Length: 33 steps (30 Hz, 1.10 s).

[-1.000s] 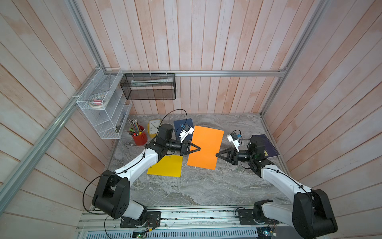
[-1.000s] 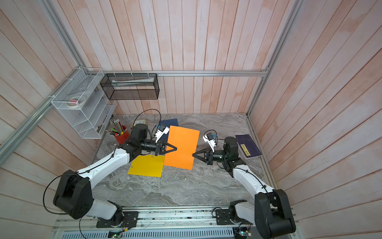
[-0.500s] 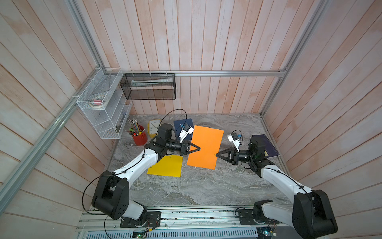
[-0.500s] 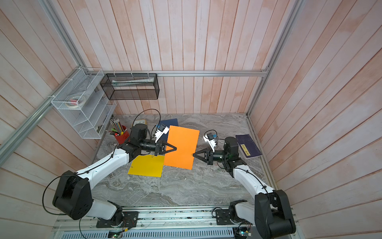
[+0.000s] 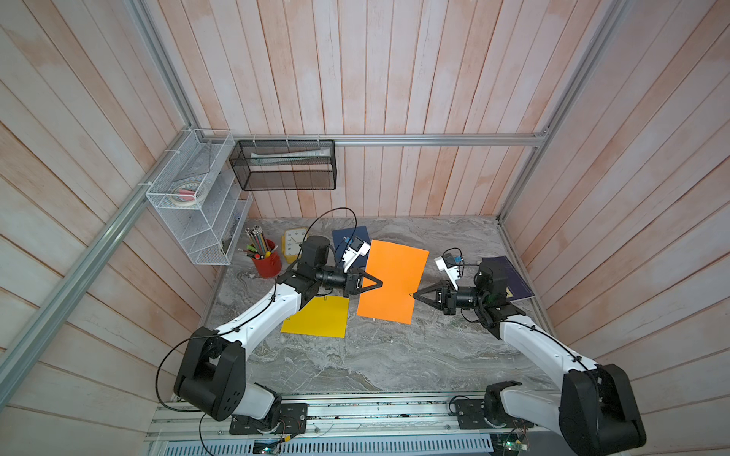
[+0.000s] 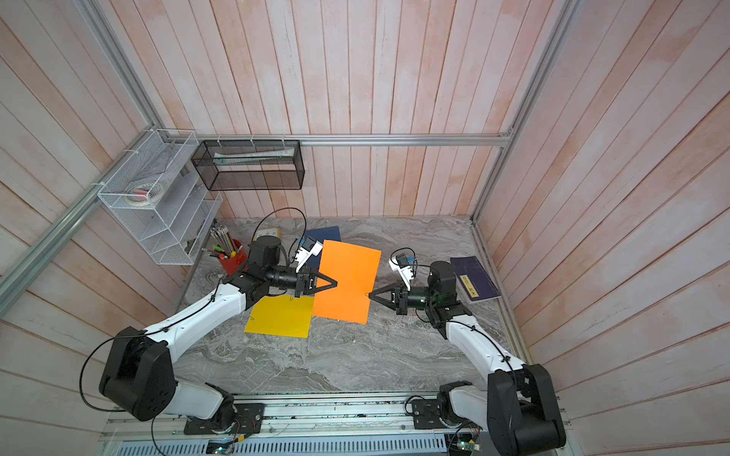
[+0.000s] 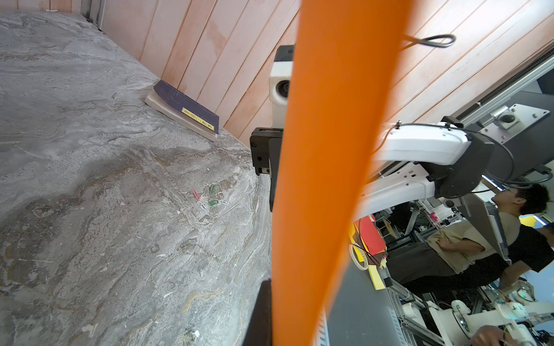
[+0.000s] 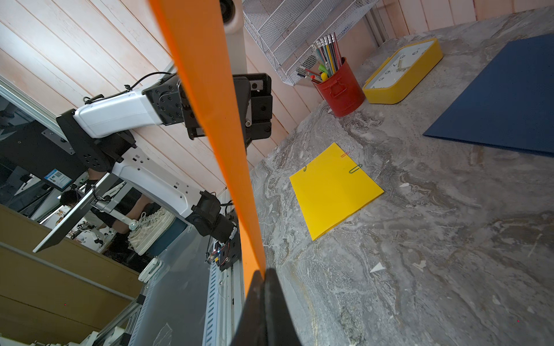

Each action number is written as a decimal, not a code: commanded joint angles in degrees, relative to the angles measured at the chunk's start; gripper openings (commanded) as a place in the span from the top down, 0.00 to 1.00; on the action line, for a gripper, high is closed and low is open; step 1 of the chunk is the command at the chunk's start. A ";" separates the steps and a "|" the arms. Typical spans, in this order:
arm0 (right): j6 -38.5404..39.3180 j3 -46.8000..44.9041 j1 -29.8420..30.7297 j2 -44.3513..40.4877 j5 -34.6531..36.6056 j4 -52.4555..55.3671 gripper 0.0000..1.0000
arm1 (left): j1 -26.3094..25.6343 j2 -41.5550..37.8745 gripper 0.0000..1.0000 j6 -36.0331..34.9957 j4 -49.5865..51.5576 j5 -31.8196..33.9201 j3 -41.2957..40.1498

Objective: Unclip the paperclips from the documents
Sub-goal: Remove the paper clip from the document.

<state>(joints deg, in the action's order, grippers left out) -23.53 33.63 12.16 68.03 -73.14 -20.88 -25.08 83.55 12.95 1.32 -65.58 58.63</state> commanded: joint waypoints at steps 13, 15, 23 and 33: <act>1.71 -0.43 -0.90 -1.19 0.57 2.15 0.94 | 0.94 -2.02 1.00 -1.90 1.11 0.73 -0.56; 1.77 -0.41 -0.92 -1.14 0.68 2.28 0.94 | 1.04 -2.00 1.00 -2.04 1.14 0.72 -0.51; 2.23 -0.31 -1.09 -1.19 0.85 3.12 0.92 | 1.17 -2.12 1.00 -2.00 1.23 0.72 -0.36; 2.65 -0.20 -1.27 -1.45 1.27 3.84 0.92 | 1.44 -2.29 1.00 -2.16 1.40 0.74 -0.25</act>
<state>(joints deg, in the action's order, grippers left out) -22.22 33.63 11.20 67.68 -72.42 -18.26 -23.88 82.56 11.97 2.22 -65.54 58.63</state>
